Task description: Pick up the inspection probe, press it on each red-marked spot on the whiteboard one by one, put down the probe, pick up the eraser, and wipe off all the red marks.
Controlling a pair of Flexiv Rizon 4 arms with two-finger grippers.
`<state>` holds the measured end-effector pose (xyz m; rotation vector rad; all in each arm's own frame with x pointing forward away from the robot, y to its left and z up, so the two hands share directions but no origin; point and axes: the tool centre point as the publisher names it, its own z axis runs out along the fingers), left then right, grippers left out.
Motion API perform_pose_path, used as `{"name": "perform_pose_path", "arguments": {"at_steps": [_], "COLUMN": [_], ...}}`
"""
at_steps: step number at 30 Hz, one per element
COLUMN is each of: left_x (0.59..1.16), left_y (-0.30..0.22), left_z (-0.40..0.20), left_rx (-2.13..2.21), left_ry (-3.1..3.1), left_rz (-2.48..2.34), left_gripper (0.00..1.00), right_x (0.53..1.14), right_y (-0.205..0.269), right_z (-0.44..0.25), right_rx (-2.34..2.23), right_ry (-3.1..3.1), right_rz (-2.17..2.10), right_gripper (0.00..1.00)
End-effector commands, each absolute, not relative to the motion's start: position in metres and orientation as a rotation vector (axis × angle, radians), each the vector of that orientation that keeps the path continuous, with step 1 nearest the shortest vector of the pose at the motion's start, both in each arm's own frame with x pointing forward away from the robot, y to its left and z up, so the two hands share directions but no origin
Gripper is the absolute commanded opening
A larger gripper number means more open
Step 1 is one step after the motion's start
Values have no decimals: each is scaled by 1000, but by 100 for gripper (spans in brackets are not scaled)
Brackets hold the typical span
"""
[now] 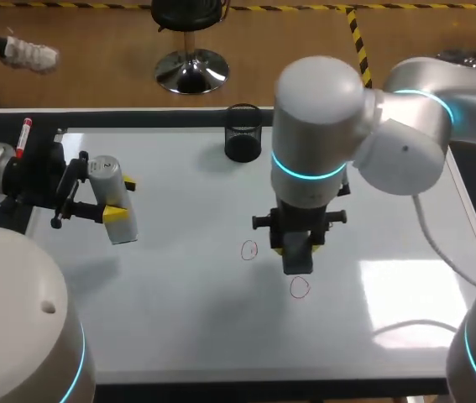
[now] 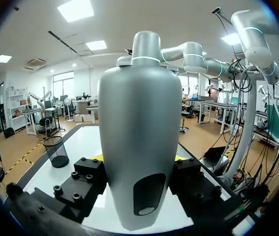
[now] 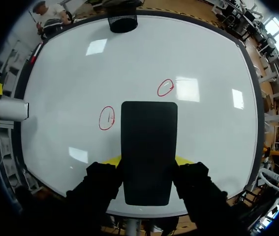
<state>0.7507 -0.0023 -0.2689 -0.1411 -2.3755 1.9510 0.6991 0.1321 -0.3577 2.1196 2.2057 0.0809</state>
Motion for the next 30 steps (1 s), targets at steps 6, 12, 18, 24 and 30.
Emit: {"name": "perform_pose_path", "arguments": {"at_steps": [6, 12, 18, 24, 30], "left_x": [750, 750, 750, 750, 750], "left_y": [-2, -2, -2, -2, -2], "left_z": [-269, -269, -269, -269, -269], "left_rx": [-144, -144, -144, -144, -144], "left_ry": [-2376, -2376, -2376, -2376, -2376], "left_rz": [1954, 1954, 1954, 1954, 1954], "left_gripper": [0, 0, 0, 0, 0], "right_x": [698, 704, 715, 722, 725], "right_y": [174, 194, 211, 223, 231], "right_z": [-373, -375, -380, -385, -390], "right_rx": [2049, 2036, 2030, 2020, 2041], "right_ry": [2199, 2219, 2264, 2306, 2333], "right_rz": [16, 17, 8, 31, 82], "right_gripper": [0, 0, 0, 0, 0]}}
